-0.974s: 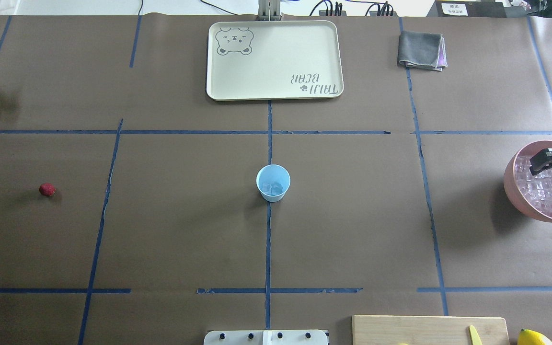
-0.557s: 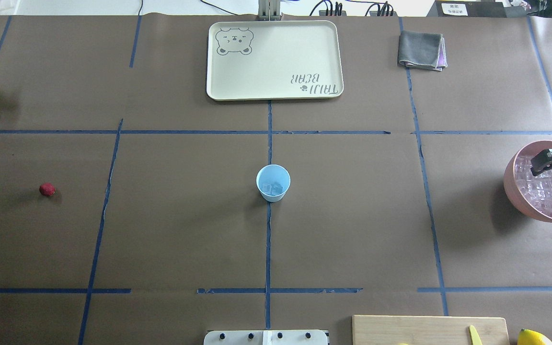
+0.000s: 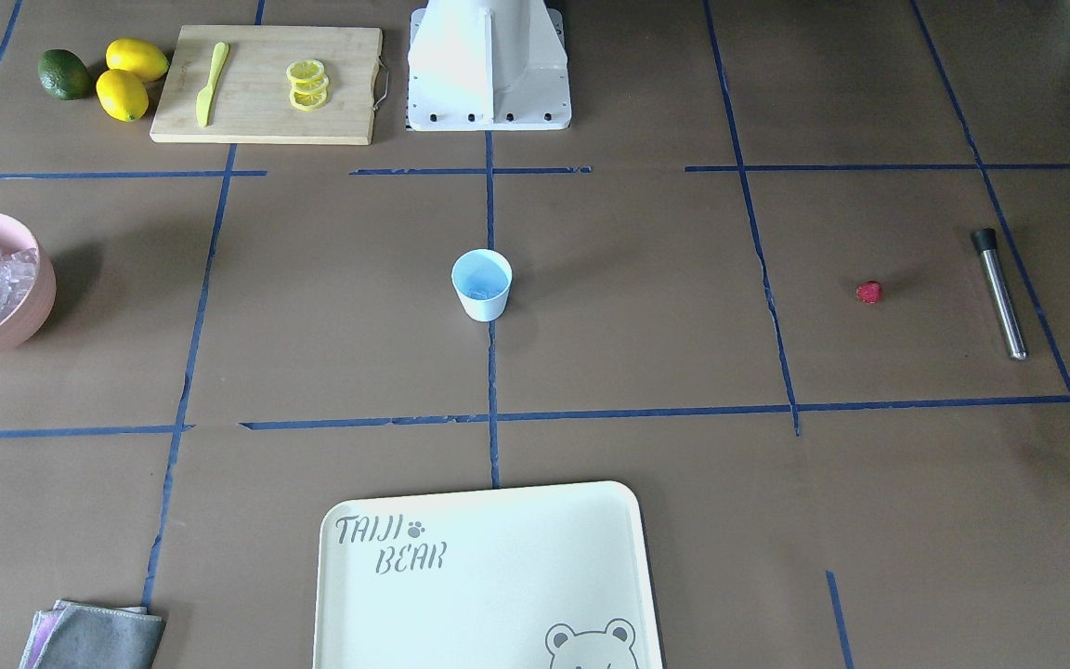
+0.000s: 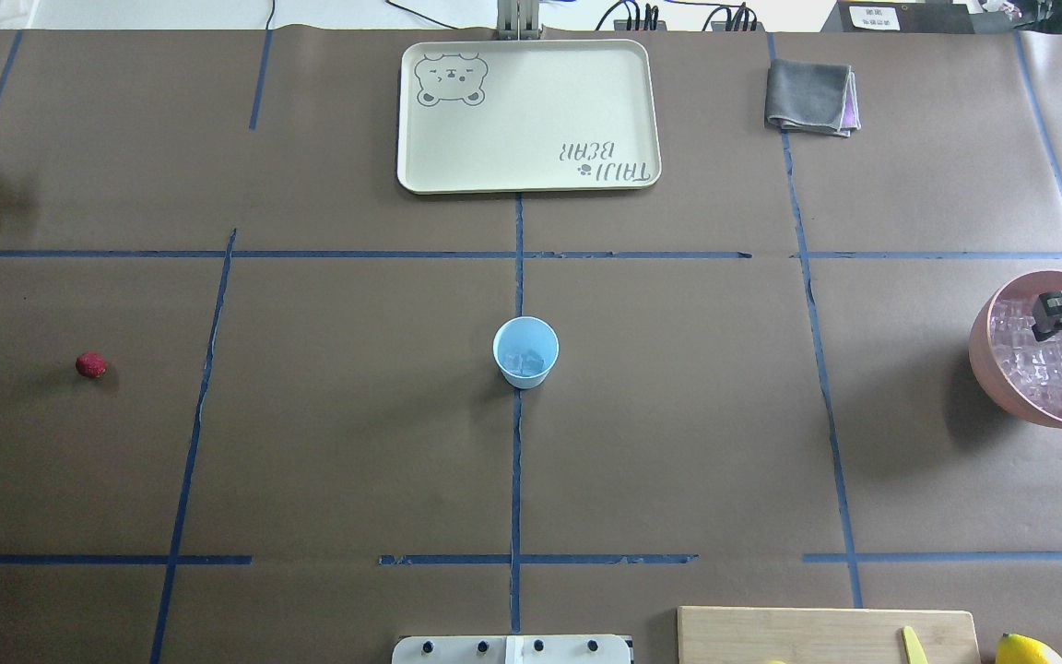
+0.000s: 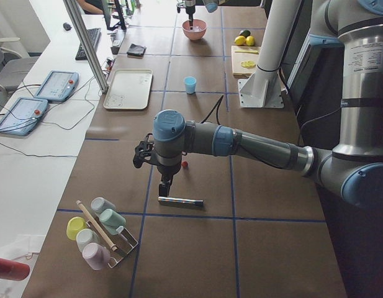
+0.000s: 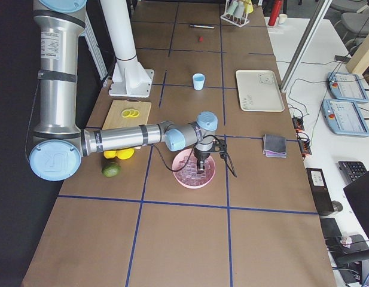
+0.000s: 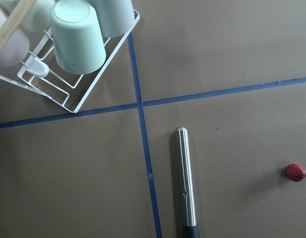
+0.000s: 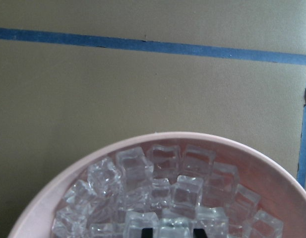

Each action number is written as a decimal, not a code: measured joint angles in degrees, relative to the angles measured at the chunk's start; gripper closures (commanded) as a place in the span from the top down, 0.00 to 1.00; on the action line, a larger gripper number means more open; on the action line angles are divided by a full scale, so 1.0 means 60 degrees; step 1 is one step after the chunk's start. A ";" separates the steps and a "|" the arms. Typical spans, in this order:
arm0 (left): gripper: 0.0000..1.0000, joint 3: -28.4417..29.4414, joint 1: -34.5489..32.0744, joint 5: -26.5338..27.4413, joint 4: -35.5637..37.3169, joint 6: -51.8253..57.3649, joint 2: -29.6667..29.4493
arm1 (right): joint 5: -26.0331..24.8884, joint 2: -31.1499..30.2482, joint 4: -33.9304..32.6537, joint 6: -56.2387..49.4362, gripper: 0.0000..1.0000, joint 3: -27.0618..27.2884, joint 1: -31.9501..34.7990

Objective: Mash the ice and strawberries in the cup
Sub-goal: 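Lift the ice cube and carry it over the light-blue cup, then lower the right gripper over the cup and release the ice cube, then raise the right gripper toward the ice bowl while the left gripper nears the strawberry, then lower the left gripper onto the red strawberry and grasp it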

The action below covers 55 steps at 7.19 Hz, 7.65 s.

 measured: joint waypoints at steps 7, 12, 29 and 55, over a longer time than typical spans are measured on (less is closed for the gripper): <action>1.00 0.0004 0.0000 0.0000 0.0014 0.0000 0.0000 | 0.0123 0.0879 -0.3604 0.0056 0.00 0.3319 0.0548; 1.00 0.0008 0.0043 0.0000 -0.0020 -0.0293 0.0000 | -0.0845 0.6404 -0.5459 0.5719 0.00 0.2143 -0.3279; 1.00 0.0006 0.0060 0.0008 -0.0062 -0.0380 -0.0014 | -0.2680 0.9388 -0.4141 0.8486 0.84 -0.1801 -0.5587; 0.50 0.1807 0.7669 0.3252 -0.7371 -1.0591 -0.0127 | 0.1059 0.1487 -0.2793 -0.1811 0.99 0.1851 0.1664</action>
